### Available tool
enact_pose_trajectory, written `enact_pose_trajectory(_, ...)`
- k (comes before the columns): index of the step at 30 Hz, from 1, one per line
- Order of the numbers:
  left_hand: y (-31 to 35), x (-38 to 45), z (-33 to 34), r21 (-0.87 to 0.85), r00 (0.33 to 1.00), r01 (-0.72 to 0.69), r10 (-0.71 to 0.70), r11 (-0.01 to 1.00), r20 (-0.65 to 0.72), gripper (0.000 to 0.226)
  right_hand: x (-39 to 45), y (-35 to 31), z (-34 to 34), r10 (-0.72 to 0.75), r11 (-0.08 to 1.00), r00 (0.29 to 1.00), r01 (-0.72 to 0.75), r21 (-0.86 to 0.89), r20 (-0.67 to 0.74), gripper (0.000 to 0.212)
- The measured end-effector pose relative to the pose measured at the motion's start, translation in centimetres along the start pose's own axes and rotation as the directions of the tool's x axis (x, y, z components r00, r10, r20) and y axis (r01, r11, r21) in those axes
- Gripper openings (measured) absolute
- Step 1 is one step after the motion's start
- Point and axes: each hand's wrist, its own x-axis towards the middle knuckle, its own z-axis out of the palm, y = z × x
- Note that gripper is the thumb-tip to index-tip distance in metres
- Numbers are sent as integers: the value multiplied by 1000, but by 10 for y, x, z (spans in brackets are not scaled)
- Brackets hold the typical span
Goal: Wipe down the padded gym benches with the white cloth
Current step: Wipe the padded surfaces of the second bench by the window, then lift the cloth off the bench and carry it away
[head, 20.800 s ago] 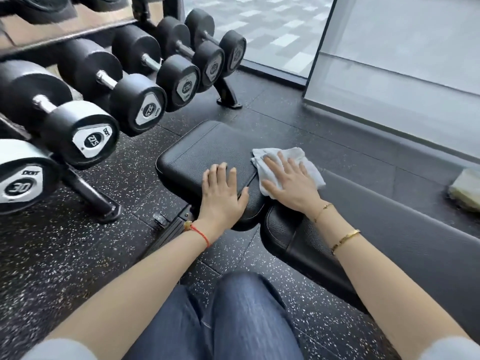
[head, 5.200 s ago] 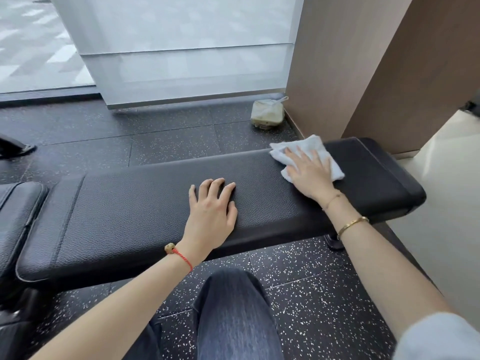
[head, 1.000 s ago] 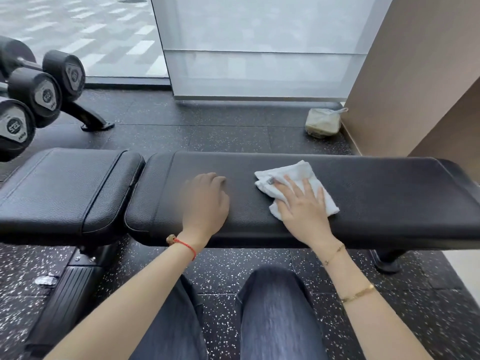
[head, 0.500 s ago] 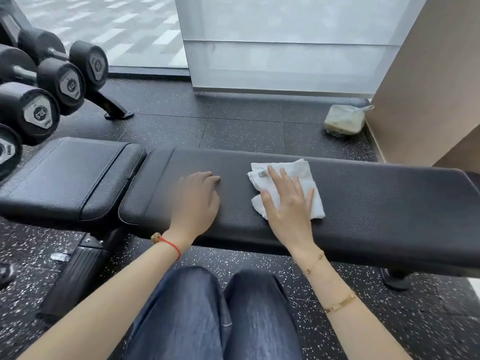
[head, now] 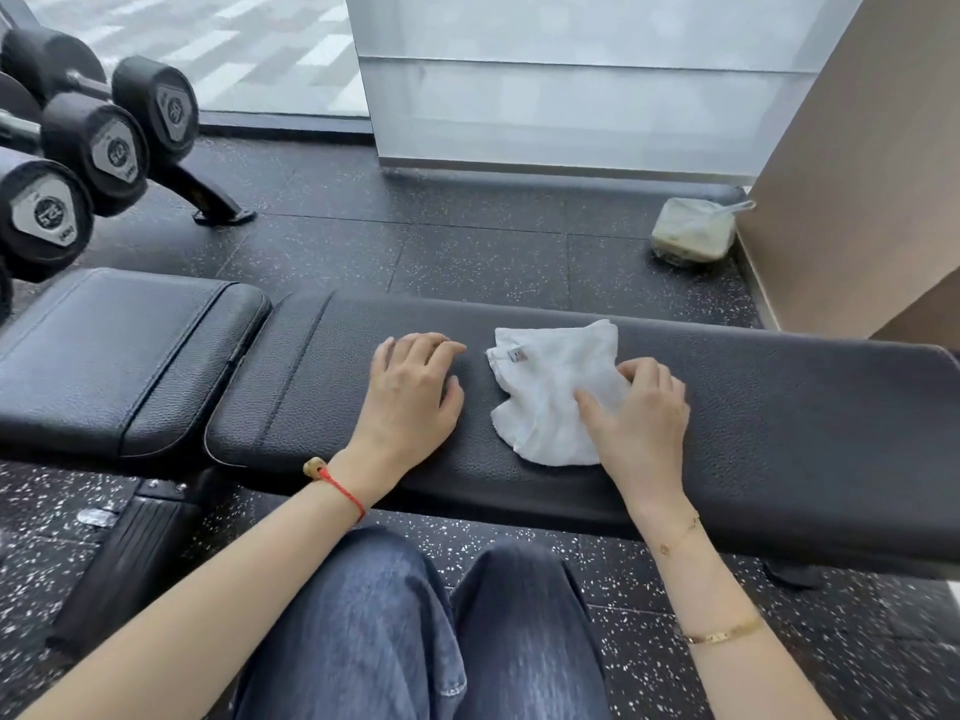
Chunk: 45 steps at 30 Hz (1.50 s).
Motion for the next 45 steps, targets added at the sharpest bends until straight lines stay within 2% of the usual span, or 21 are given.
enact_pose_trajectory(2, 3, 4, 3, -25, 1000, -9, 8, 1000, -9, 34, 5, -6, -2, -3, 999, 1000, 2, 47, 18, 28)
enact_pose_trajectory(4, 3, 7, 5, -52, 1000, -17, 16, 998, -25, 31, 10, -9, -3, 31, 984, 995, -46, 170, 91, 23)
enact_pose_trajectory(8, -4, 16, 6, -120, 1000, -9, 8, 993, -13, 28, 22, -10, -1, 158, 902, 961, -234, 364, 226, 17)
enact_pose_trajectory(11, -10, 22, -1, -162, 999, 5, 0, 987, 34, 25, 30, -16, -1, 264, 705, 875, -462, 538, 407, 22)
enact_pose_trajectory(13, -11, 28, -15, -186, 996, 38, -22, 982, 84, 23, 37, -27, -7, 303, 583, 802, -583, 565, 515, 32)
enact_pose_trajectory(19, -9, 39, -91, -204, 978, 137, -100, 969, 183, 22, 45, -80, -46, 332, 436, 683, -723, 536, 651, 26)
enact_pose_trajectory(25, 2, 58, -226, -196, 967, 211, -175, 958, 184, 20, 59, -170, -140, 326, 361, 645, -761, 539, 691, 29)
enact_pose_trajectory(35, 45, 79, -485, -215, 965, 261, -252, 941, 68, 18, 83, -344, -320, 158, 361, 659, -731, 578, 735, 28)
enact_pose_trajectory(40, 55, 73, -561, -183, 960, 278, -269, 943, 74, 19, 78, -403, -369, 117, 346, 650, -735, 583, 751, 30)
enact_pose_trajectory(45, 56, 55, -596, -183, 950, 312, -307, 932, 51, 19, 66, -432, -395, 101, 335, 639, -743, 579, 762, 30)
